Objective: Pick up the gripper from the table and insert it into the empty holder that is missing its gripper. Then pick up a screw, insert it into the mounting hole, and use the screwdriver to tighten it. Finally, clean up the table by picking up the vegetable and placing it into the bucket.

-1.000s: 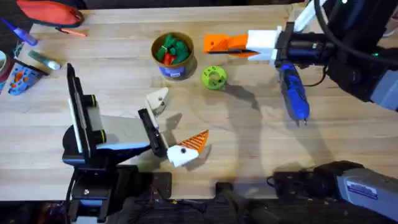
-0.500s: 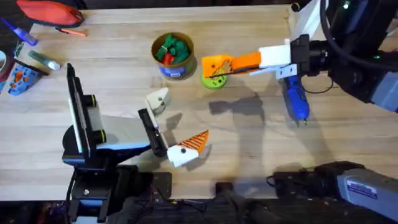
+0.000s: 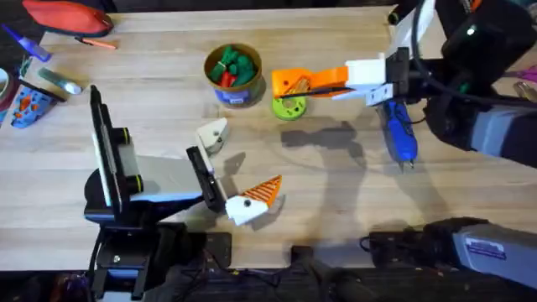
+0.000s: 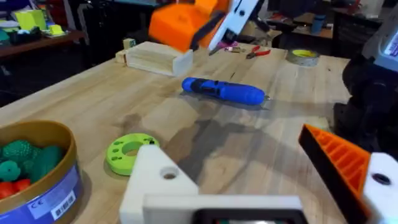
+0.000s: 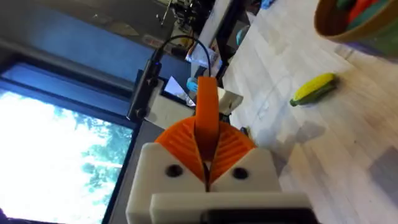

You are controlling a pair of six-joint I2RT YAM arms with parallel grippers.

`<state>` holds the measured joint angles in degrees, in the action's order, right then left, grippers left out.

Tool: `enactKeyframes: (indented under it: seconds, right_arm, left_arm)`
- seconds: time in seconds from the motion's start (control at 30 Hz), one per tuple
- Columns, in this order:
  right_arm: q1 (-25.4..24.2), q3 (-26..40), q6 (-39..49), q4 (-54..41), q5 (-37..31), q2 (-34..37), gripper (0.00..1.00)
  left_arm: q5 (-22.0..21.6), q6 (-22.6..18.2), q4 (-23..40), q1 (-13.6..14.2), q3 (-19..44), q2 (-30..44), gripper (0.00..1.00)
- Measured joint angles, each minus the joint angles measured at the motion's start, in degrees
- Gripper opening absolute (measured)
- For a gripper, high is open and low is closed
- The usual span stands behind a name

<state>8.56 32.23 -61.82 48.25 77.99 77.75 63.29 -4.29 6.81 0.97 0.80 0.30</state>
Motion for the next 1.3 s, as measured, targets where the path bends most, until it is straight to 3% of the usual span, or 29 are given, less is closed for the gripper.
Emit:
enactKeyframes:
  seconds: [0.27, 0.33, 0.37, 0.43, 1.3]
  right_arm:
    - [0.0, -0.62, -5.39, 6.87, 1.88, 4.09, 0.009]
    - [0.0, -0.92, -6.19, 6.88, 4.34, 8.06, 0.009]
    - [1.7, -0.97, -6.78, 6.86, 7.91, 14.82, 0.009]
    - [3.25, -0.97, -6.3, 6.82, 8.93, 18.06, 0.009]
    - [10.3, 6.36, -4.85, 3.82, 9.27, 21.53, 0.009]
  left_arm:
    - [0.0, 0.0, 0.0, 0.0, 0.0, 0.01, 0.986]
    - [0.0, 0.0, 0.0, 0.0, 0.0, 0.01, 0.986]
    - [0.0, 0.0, 0.0, 0.0, 0.0, 0.0, 0.986]
    - [0.0, 0.0, 0.0, 0.0, 0.0, 0.0, 0.987]
    - [0.0, 0.0, 0.0, 0.0, 0.0, 0.0, 0.986]
